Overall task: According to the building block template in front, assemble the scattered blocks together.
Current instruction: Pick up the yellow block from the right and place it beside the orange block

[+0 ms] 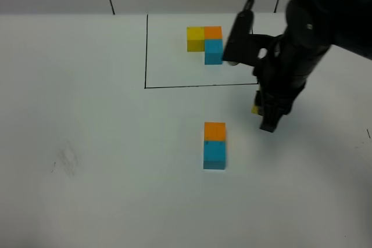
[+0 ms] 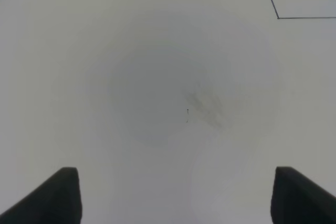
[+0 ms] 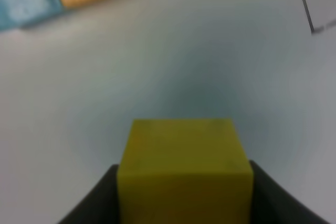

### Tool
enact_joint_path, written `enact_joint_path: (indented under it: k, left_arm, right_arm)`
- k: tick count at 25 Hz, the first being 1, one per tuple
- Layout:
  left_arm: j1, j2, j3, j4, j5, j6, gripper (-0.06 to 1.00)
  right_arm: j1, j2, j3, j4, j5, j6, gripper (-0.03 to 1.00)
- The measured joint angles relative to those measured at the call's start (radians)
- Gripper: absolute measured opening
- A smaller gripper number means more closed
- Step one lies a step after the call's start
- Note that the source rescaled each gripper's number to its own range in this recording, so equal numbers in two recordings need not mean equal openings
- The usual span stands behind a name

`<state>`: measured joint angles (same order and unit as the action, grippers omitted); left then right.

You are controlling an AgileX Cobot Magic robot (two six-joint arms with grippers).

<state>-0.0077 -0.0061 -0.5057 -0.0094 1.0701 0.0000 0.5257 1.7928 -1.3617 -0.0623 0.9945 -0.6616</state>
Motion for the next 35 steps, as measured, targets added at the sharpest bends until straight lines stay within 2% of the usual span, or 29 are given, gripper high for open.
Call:
enact_joint_path:
  k: [4, 7, 14, 21, 35]
  left_arm:
    - [0.0, 0.0, 0.0, 0.0, 0.0, 0.0, 0.57]
    - [0.0, 0.0, 0.0, 0.0, 0.0, 0.0, 0.57]
    - [0.0, 0.0, 0.0, 0.0, 0.0, 0.0, 0.57]
    - [0.0, 0.0, 0.0, 0.0, 0.0, 0.0, 0.57]
    - [0.0, 0.0, 0.0, 0.0, 0.0, 0.0, 0.57]
  right_arm:
    - [0.086, 0.122, -0.151, -0.003, 0.068, -0.002, 0.27]
    - [0.154, 0.173, -0.218, -0.009, 0.077, -0.004, 0.27]
    - [0.241, 0.251, -0.282, -0.018, 0.043, -0.123, 0.27]
    - [0.242, 0.323, -0.284, 0.003, -0.012, -0.245, 0.27]
    - [0.216, 0.402, -0.294, 0.045, -0.055, -0.256, 0.27]
